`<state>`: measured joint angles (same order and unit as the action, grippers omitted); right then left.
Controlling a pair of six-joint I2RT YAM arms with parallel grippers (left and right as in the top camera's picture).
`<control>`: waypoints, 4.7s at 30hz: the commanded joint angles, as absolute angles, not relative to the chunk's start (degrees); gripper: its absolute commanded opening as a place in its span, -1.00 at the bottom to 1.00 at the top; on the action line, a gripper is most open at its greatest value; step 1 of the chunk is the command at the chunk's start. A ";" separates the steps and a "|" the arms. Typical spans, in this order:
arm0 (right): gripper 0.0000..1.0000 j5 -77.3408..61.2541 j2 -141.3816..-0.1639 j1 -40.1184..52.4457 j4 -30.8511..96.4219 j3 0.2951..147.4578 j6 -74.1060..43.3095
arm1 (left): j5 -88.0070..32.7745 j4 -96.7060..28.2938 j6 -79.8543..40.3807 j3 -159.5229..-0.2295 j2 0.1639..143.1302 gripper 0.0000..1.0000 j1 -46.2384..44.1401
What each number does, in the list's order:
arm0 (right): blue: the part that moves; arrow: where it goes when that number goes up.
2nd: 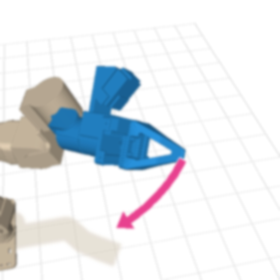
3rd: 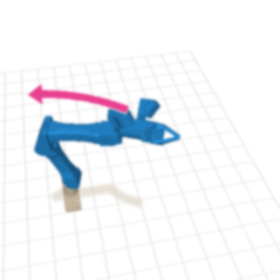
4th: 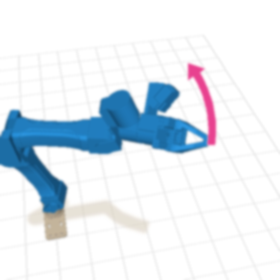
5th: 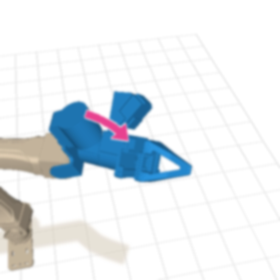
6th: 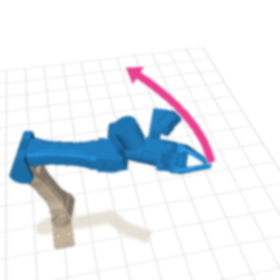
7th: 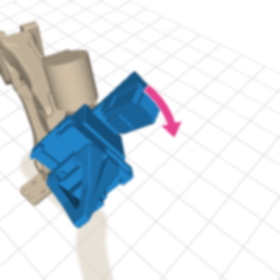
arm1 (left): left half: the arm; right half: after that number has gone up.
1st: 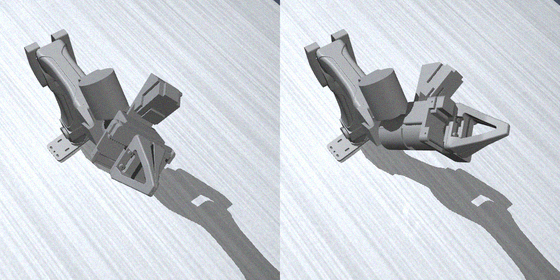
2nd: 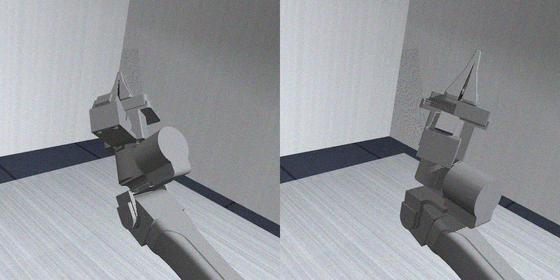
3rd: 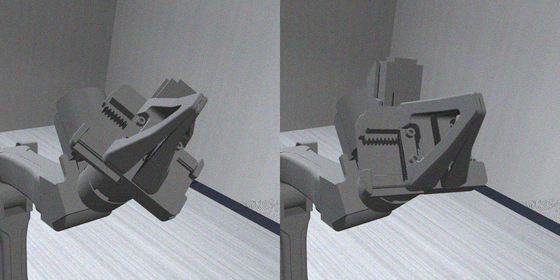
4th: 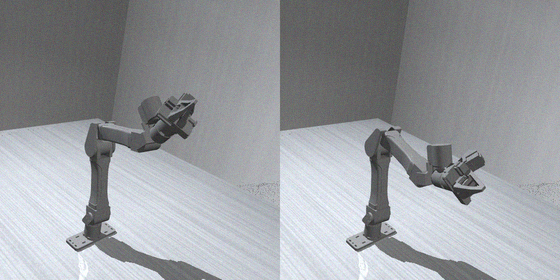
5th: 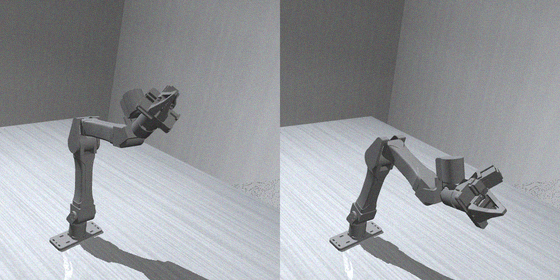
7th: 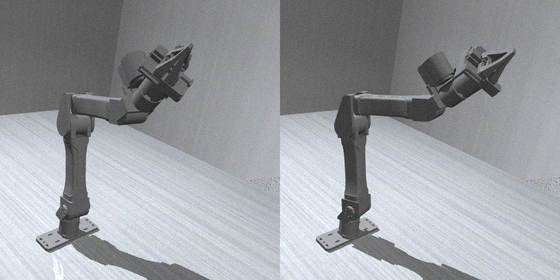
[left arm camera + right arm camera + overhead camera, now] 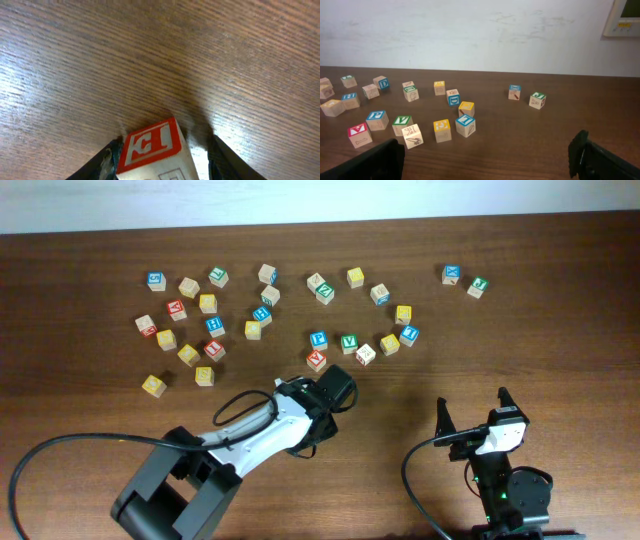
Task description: Spell out RSS
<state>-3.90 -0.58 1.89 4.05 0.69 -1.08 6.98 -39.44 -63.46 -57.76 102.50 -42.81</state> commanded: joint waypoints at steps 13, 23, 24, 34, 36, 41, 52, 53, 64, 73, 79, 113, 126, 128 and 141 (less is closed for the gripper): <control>0.97 -3.81 -0.21 1.52 4.27 0.32 -0.86 | -8.86 -55.11 -34.72 -65.45 104.99 -0.58 -34.24; 0.96 -3.81 -0.21 1.52 4.27 0.32 -0.86 | -10.37 -66.37 -27.07 -65.67 105.01 -0.53 -25.89; 0.96 -3.81 -0.21 1.52 4.27 0.32 -0.84 | -10.48 -68.62 -26.65 -65.63 105.08 -0.52 -26.44; 0.96 -3.81 -0.21 1.52 4.27 0.32 -0.84 | -16.05 -78.43 -20.49 -59.11 105.41 -0.49 -26.52; 0.97 -3.81 -0.21 1.52 4.27 0.32 -0.84 | -18.74 -75.75 -20.49 -54.15 105.97 -0.52 -26.52; 0.96 -3.81 -0.21 1.52 4.27 0.32 -0.84 | -18.70 -70.76 -20.49 -50.48 105.97 -0.47 -26.50; 0.96 -3.81 -0.21 1.52 4.27 0.32 -0.84 | -15.59 -68.29 -20.47 -52.42 105.97 -0.34 -26.46; 0.97 -3.81 -0.21 1.52 4.27 0.32 -0.84 | -11.84 -71.66 -20.47 -55.81 105.95 -0.32 -26.30; 0.96 -3.81 -0.19 1.52 4.27 0.32 -0.84 | -6.39 -88.29 -21.93 -87.90 94.30 0.50 -24.49; 0.97 -3.81 -0.21 1.52 4.27 0.32 -0.84 | -4.67 -82.26 -37.01 -66.98 77.12 0.98 -30.96; 0.96 -3.81 -0.21 1.52 4.27 0.32 -0.84 | -7.97 -70.39 -44.34 -49.06 77.12 0.95 -32.64; 0.96 -3.81 -0.21 1.52 4.27 0.32 -0.86 | -15.29 -57.80 -42.28 -40.69 87.22 -0.57 -31.92; 0.96 -3.81 -0.21 1.52 4.27 0.32 -0.84 | -37.10 -37.76 -48.01 -60.03 96.01 -0.63 -15.25; 0.96 -3.81 -0.21 1.52 4.27 0.32 -0.84 | -48.73 -38.17 -48.40 -60.03 101.73 -0.65 -15.55; 0.96 -3.81 -0.21 1.52 4.27 0.32 -0.86 | -58.19 -39.90 -57.69 -55.75 110.96 -0.53 -3.11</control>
<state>-3.90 -0.62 1.89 4.05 0.69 -1.04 -58.30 -39.92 -54.87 -56.23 110.26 -5.45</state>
